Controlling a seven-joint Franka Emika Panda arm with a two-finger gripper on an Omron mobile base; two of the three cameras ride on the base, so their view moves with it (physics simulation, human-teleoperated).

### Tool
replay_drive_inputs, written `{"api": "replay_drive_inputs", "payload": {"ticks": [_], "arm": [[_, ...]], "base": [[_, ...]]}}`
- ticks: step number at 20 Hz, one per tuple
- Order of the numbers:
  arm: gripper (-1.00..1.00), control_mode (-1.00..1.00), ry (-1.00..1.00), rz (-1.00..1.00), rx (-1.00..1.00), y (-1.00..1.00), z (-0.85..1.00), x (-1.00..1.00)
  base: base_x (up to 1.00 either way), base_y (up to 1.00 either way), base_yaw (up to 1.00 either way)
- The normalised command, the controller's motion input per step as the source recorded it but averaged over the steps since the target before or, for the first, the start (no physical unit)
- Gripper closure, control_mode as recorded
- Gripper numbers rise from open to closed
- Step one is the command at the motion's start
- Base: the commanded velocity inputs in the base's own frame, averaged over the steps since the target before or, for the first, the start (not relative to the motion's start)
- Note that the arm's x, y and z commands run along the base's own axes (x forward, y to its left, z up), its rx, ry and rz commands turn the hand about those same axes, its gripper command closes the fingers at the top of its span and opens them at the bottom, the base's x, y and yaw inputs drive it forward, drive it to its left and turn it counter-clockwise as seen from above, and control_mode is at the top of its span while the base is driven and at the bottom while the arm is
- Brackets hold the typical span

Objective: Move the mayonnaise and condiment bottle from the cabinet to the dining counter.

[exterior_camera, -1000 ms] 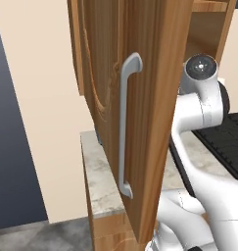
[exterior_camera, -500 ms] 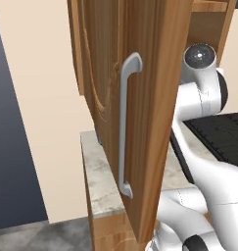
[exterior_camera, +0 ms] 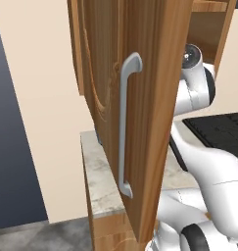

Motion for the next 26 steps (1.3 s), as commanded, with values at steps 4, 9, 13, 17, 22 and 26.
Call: {"api": "replay_drive_inputs", "payload": {"ticks": [4, 9, 13, 17, 22, 26], "arm": [[-1.00, -1.00, -0.01, -0.05, -0.01, -0.05, 0.24, 0.22], [-1.00, -1.00, 0.00, -0.04, 0.00, 0.00, 0.34, 0.21], [-1.00, -1.00, 0.00, -0.04, 0.00, 0.00, 0.11, 0.33], [-1.00, -1.00, 0.00, -0.08, -0.01, -0.04, 0.00, 0.47], [-1.00, -1.00, 0.00, -0.09, -0.03, -0.16, 0.00, 0.42], [-1.00, -1.00, 0.00, -0.10, -0.01, -0.19, 0.00, 0.35]], "base": [[0.00, 0.00, 0.00], [0.00, 0.00, 0.00], [0.00, 0.00, 0.00], [0.00, 0.00, 0.00], [0.00, 0.00, 0.00], [0.00, 0.00, 0.00]]}}
